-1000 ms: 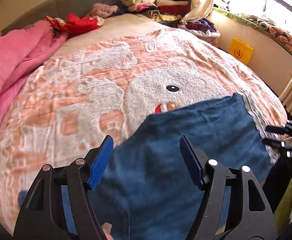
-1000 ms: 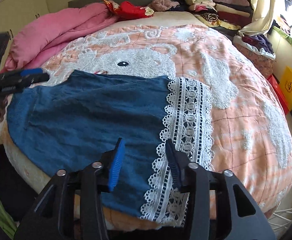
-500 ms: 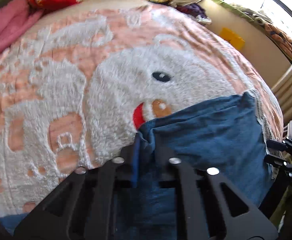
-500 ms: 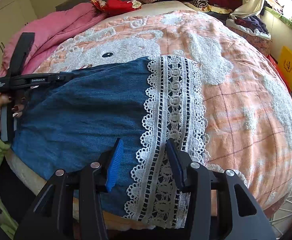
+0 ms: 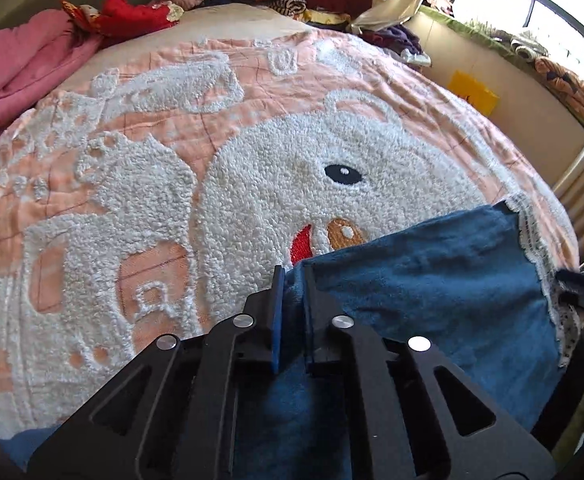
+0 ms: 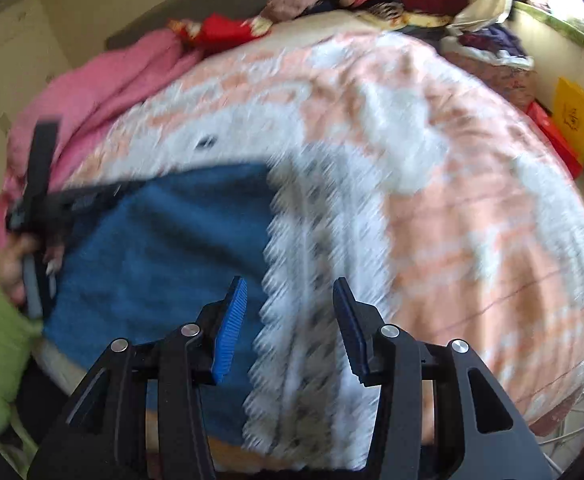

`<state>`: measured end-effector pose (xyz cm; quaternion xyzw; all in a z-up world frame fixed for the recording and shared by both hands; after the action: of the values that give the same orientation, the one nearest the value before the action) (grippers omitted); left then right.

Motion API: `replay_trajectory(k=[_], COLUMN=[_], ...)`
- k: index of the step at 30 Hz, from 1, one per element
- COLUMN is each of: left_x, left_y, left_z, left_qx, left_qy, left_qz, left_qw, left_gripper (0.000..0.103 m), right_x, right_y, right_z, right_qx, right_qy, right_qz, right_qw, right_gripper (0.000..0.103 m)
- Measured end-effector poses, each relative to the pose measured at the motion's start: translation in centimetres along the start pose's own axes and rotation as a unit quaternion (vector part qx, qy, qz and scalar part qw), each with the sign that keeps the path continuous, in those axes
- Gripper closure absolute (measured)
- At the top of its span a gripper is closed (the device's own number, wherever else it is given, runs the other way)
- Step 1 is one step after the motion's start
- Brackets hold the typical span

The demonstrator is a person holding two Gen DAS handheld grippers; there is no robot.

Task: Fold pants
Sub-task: 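Grasp the lace hem again with the right gripper and lift it, then open the right gripper and lay the lace hem flat on the pants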

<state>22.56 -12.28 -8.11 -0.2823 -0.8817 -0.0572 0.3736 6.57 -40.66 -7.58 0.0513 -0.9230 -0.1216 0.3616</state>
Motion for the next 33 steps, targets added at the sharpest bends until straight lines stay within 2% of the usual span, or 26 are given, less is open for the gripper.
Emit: replay_trajectory(k=[4,8,9,10,12,14,16,18,23,26,29,33], left_x=[1.3,2.4,2.5,2.5,1.9,1.2,0.8,0.9,1.2,0.9,0.7,0.8], left_y=[0.3,0.8,0.8,0.8,1.1,1.2,1.2,1.1,0.7,0.5,0.8,1.2], left_z=[-0.1,0.5,0.7,1.1,1.7,2.3,2.6,2.5,2.1,2.0,2.2,2.2], left_qx=[0.009,0.008,0.006,0.002,-0.003,-0.002,-0.001,-0.002,0.0,-0.006,0.001,0.011], left_qy=[-0.011,-0.017,-0.016,-0.013,-0.004,0.006,0.001,-0.004,-0.018,-0.017,-0.016,-0.018], left_qz=[-0.001,-0.014,-0.016,-0.021,-0.035,-0.043,-0.05,-0.057,-0.06,-0.073,-0.075,-0.068], left_qw=[0.9999,0.9997,0.9997,0.9997,0.9994,0.9991,0.9988,0.9983,0.998,0.9972,0.9971,0.9975], left_gripper=[0.096,0.084,0.084,0.083,0.076,0.073,0.073,0.072,0.072,0.071,0.067,0.063], right_x=[-1.6,-4.7,-5.3,-5.9,-7.2,-7.7,-7.6,-7.0,-3.7,-5.4,-8.1,-8.3], right_y=[-2.2,-3.9,-4.2,-4.5,-4.9,-4.8,-4.1,-3.5,-3.1,-2.3,-2.3,-3.5], right_z=[-2.7,-4.5,-4.7,-4.8,-4.6,-4.5,-4.2,-4.2,-7.6,-8.0,-6.5,-5.7], right_qx=[-0.02,-0.055,-0.062,-0.07,-0.087,-0.082,-0.063,-0.055,-0.029,0.014,0.038,0.012], right_qy=[-0.007,0.003,0.006,0.012,0.023,0.024,0.024,0.015,-0.058,-0.034,0.009,-0.001], right_qz=[0.012,-0.011,-0.013,-0.017,-0.028,-0.029,-0.042,-0.056,-0.053,-0.011,0.03,0.033], right_qw=[1.0,0.998,0.998,0.997,0.996,0.996,0.997,0.997,0.996,0.999,0.999,0.999], right_gripper=[0.058,0.057,0.044,0.037,0.037,0.044,0.077,0.086,0.088,0.087,0.084,0.073])
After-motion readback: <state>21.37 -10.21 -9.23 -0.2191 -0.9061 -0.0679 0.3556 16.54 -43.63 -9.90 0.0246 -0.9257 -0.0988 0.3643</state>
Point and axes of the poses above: each gripper's, at about its wrist camera, not at the fingertips, and x roughly against the way its jaws point, y to its left, z to its underside, the point moved 4 cm from there along -x, roughly the way its jaws point, and after that the axes turned 9 degrees about -y, right-handed, at the moved point
